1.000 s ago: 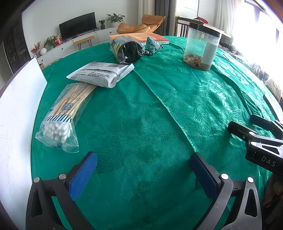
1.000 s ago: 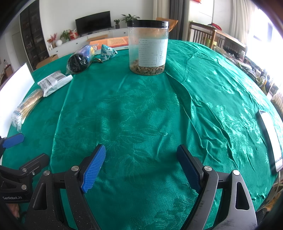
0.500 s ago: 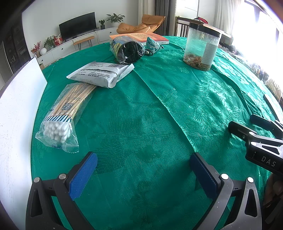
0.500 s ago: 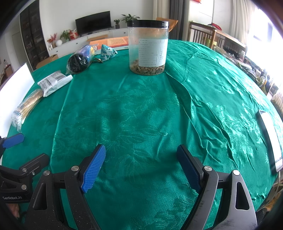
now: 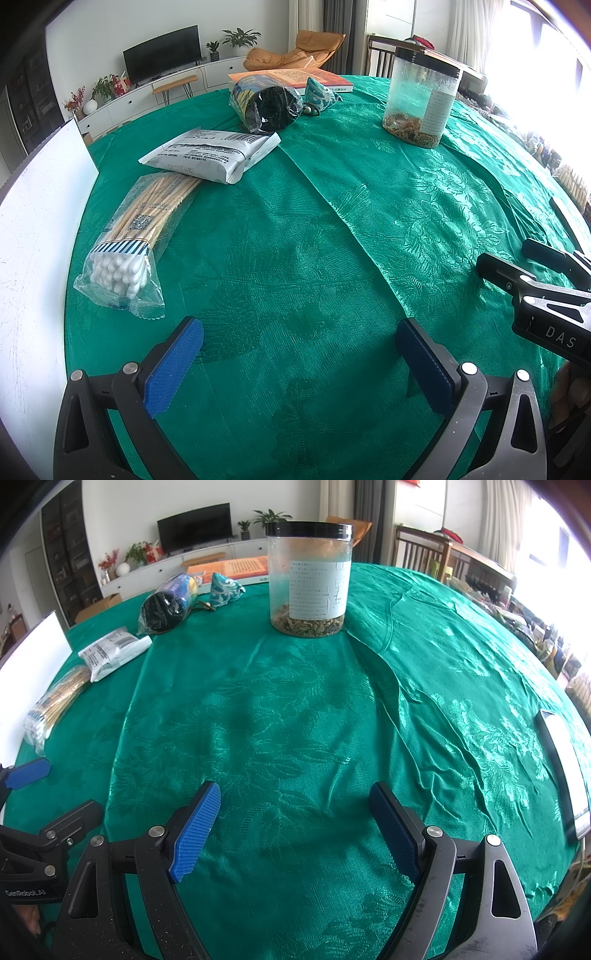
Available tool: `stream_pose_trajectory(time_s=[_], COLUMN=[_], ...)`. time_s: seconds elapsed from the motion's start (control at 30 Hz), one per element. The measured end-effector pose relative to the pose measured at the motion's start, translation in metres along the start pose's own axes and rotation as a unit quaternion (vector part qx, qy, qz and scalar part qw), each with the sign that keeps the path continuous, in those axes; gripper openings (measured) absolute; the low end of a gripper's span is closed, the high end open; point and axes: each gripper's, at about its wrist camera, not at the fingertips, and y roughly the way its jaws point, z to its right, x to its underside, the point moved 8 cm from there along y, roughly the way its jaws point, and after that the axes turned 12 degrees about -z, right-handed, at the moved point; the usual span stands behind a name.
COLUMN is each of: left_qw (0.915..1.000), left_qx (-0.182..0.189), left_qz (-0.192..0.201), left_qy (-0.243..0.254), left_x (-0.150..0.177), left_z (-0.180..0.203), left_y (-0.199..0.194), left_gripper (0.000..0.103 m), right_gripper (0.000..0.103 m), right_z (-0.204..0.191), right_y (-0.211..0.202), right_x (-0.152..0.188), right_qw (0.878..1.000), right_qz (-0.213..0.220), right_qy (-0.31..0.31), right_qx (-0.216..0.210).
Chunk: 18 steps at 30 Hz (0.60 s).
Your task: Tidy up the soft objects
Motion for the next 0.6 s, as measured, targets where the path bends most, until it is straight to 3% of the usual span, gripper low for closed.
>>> stream_pose_trajectory(time_s=[0.37,0.47,0.6], left_qw=[1.0,0.9998,0.9979], left_qx=[-0.001,0.002,0.01], left_qz=[-0.001,-0.011,0.021], left_qy=[-0.001,-0.016,-0.061], left_x=[0.0,0.005,-0.018], left_z=[0.0,-0.005,-0.027], left_y=[0.0,-0.006,-0.035], left_gripper=[0.103,0.103,0.103], right_gripper=[0.085,0.085,0.085], right_z=[0.0,0.0,0.0], right_y=[0.0,0.0,0.0], right_x=[0.0,0.0,0.0], right_qw=[1.0,1.0,1.0], right_qz=[0.0,0.0,0.0], right_qy=[0.0,0.0,0.0], right_qx=[0.0,0.0,0.0])
